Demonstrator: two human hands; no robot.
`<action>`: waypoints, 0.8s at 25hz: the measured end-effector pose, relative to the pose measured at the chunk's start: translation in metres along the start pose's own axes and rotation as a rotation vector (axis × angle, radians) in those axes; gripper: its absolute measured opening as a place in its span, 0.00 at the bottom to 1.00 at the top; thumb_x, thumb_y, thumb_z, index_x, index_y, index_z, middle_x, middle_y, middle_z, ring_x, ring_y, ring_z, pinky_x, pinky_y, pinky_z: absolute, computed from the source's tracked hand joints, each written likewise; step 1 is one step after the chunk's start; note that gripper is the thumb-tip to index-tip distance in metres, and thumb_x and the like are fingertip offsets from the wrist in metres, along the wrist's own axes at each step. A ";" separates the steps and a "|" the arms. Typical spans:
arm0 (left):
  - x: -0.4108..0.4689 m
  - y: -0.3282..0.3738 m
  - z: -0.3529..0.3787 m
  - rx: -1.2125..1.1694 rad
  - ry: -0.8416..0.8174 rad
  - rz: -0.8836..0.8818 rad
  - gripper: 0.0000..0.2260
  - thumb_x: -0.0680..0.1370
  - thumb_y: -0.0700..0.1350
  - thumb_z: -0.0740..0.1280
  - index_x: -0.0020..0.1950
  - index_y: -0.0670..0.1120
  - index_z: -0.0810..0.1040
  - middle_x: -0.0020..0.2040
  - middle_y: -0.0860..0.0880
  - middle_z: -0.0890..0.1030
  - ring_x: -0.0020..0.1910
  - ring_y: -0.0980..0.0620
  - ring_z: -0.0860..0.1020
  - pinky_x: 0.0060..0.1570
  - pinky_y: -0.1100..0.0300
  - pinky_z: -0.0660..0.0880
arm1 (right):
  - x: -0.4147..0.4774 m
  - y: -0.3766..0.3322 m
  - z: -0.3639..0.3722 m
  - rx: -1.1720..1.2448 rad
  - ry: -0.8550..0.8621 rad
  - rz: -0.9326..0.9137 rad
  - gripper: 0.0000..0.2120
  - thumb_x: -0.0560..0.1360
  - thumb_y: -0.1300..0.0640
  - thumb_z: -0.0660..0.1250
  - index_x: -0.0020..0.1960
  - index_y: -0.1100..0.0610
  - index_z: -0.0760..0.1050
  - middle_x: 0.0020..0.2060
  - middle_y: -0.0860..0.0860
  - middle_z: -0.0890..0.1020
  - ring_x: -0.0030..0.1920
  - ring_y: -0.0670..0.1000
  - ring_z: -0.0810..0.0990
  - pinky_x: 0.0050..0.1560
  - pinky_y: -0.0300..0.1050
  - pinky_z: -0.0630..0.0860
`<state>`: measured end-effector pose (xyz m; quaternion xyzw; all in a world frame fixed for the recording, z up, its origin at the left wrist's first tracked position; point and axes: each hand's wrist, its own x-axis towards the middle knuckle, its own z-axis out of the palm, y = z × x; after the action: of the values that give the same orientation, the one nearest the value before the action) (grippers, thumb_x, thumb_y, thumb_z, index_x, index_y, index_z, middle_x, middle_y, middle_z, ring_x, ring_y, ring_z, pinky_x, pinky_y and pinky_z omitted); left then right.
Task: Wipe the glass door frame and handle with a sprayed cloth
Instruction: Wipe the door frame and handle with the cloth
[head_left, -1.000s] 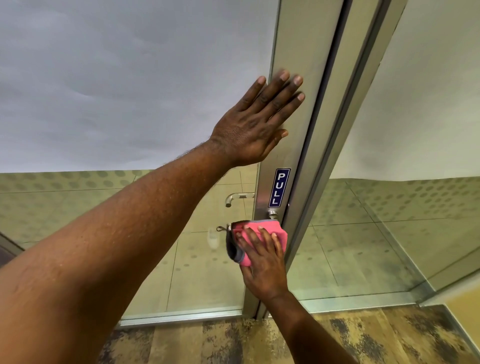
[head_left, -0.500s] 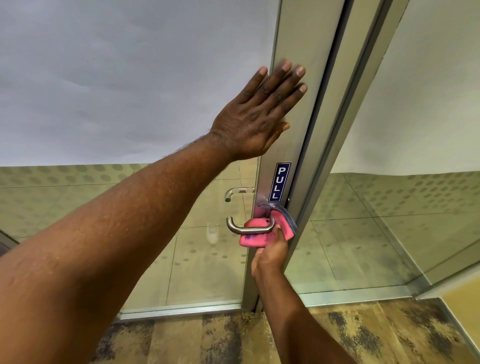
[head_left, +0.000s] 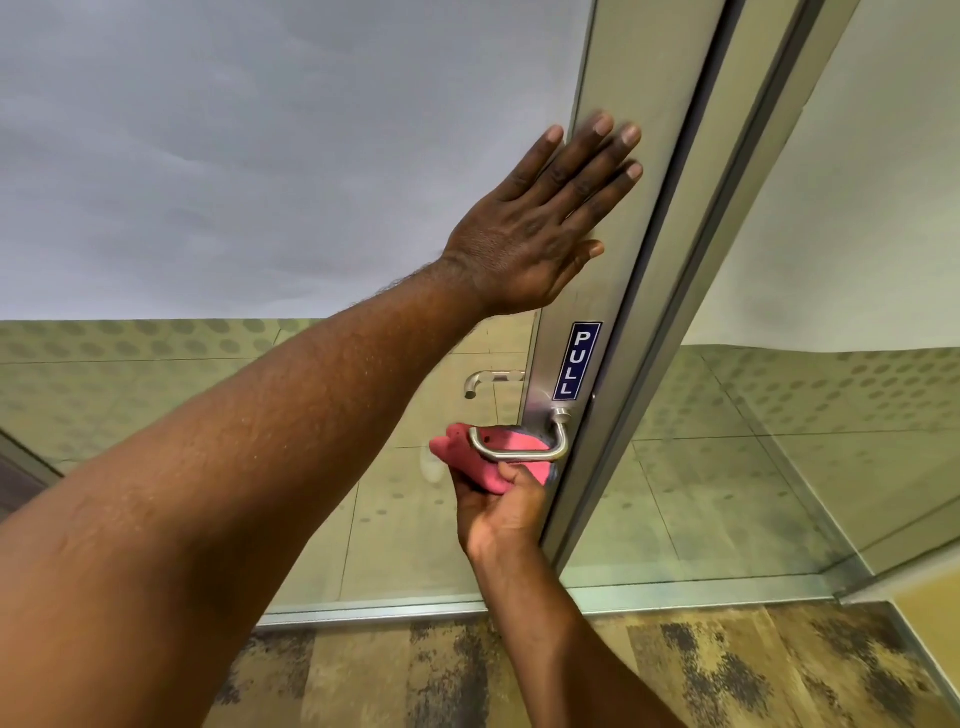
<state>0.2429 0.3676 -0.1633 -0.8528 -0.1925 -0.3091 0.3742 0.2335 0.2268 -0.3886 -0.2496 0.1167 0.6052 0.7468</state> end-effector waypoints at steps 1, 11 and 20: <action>0.000 -0.001 -0.001 -0.004 -0.006 -0.002 0.28 0.87 0.57 0.50 0.84 0.44 0.56 0.84 0.40 0.60 0.83 0.39 0.58 0.80 0.43 0.52 | -0.001 -0.002 0.000 -0.048 -0.039 0.023 0.27 0.71 0.68 0.57 0.69 0.73 0.70 0.61 0.74 0.79 0.63 0.74 0.78 0.69 0.67 0.73; -0.001 -0.001 -0.002 -0.026 -0.037 0.012 0.29 0.87 0.57 0.48 0.85 0.45 0.52 0.85 0.40 0.56 0.83 0.39 0.55 0.81 0.43 0.49 | -0.026 -0.041 -0.022 -0.220 0.127 -0.126 0.29 0.68 0.74 0.50 0.66 0.61 0.72 0.56 0.67 0.83 0.57 0.68 0.83 0.47 0.55 0.85; -0.019 0.022 -0.041 -0.195 -0.154 0.006 0.31 0.87 0.59 0.48 0.85 0.44 0.51 0.86 0.41 0.51 0.85 0.43 0.48 0.82 0.45 0.45 | -0.077 -0.088 -0.001 -0.466 0.001 -0.135 0.15 0.55 0.64 0.61 0.42 0.59 0.71 0.38 0.55 0.75 0.43 0.57 0.75 0.49 0.50 0.72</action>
<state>0.2254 0.3205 -0.1656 -0.9069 -0.1872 -0.2591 0.2744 0.2999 0.1492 -0.3323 -0.4227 -0.0426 0.5645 0.7078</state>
